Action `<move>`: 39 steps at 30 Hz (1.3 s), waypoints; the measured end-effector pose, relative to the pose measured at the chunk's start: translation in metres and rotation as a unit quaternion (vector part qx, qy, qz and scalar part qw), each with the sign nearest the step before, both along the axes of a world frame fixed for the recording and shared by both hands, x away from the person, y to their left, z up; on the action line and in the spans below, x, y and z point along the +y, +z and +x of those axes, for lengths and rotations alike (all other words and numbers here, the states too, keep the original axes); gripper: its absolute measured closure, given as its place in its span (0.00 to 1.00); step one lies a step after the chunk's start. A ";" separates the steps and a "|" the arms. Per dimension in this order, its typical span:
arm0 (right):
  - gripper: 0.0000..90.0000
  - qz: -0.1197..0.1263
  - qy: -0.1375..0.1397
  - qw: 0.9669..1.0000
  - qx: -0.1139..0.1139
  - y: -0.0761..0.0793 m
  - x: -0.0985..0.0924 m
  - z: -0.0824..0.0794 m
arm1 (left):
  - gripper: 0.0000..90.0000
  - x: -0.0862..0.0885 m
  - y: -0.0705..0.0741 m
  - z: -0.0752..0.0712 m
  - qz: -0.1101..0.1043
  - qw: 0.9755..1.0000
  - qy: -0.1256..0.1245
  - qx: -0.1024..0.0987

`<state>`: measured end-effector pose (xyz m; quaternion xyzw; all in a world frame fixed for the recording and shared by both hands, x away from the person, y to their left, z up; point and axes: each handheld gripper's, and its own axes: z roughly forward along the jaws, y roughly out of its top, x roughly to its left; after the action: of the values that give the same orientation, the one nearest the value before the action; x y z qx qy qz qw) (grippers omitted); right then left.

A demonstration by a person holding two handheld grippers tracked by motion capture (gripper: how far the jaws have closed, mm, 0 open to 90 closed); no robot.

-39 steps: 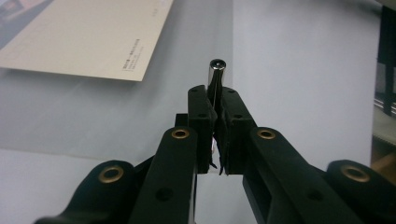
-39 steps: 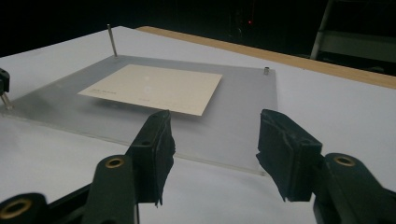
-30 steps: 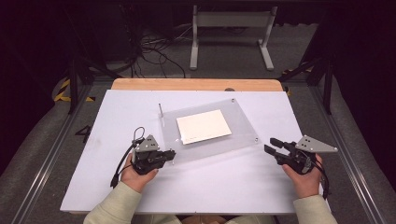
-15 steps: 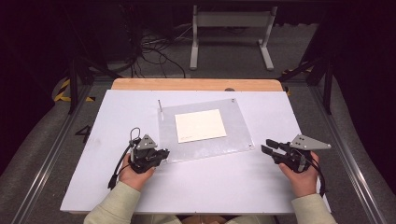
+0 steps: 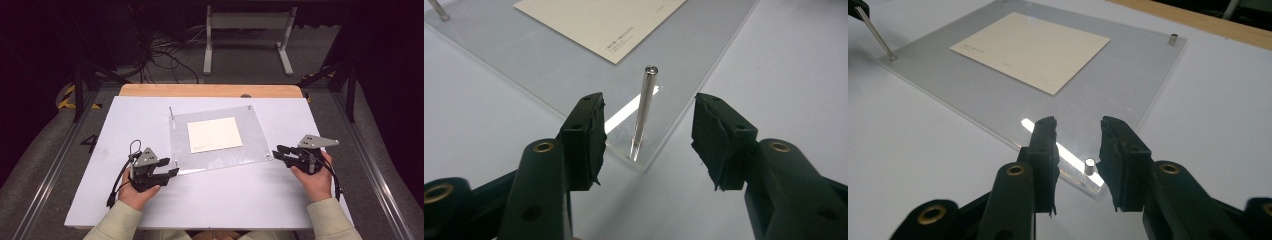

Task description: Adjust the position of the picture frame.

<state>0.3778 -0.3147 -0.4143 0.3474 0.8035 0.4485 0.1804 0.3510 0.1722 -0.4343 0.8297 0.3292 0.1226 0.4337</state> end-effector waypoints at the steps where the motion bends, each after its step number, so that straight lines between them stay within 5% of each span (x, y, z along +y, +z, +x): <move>1: 0.75 -0.006 0.003 1.000 0.005 -0.001 0.002 0.003 | 0.51 0.001 0.000 -0.001 -0.005 1.000 0.004 0.001; 6: 0.73 -0.032 0.000 0.999 0.033 -0.014 0.008 0.016 | 0.49 0.012 0.003 -0.003 -0.010 1.000 0.009 -0.005; 18: 0.75 -0.054 -0.003 0.997 0.049 -0.029 0.015 0.028 | 0.48 0.028 0.005 -0.003 -0.030 0.999 0.018 -0.010; 34: 0.92 -0.083 0.010 0.996 0.027 -0.035 0.020 0.031 | 0.48 0.032 0.004 0.000 -0.031 0.999 0.028 -0.010; 39: 0.92 -0.089 0.047 0.994 0.040 -0.033 0.024 0.023 | 0.48 0.036 0.004 0.000 -0.037 0.999 0.036 -0.008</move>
<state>0.4009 -0.2911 -0.4471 0.3089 0.8625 0.3687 0.1571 0.3508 0.2083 -0.4305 0.8001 0.3592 0.1325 0.4618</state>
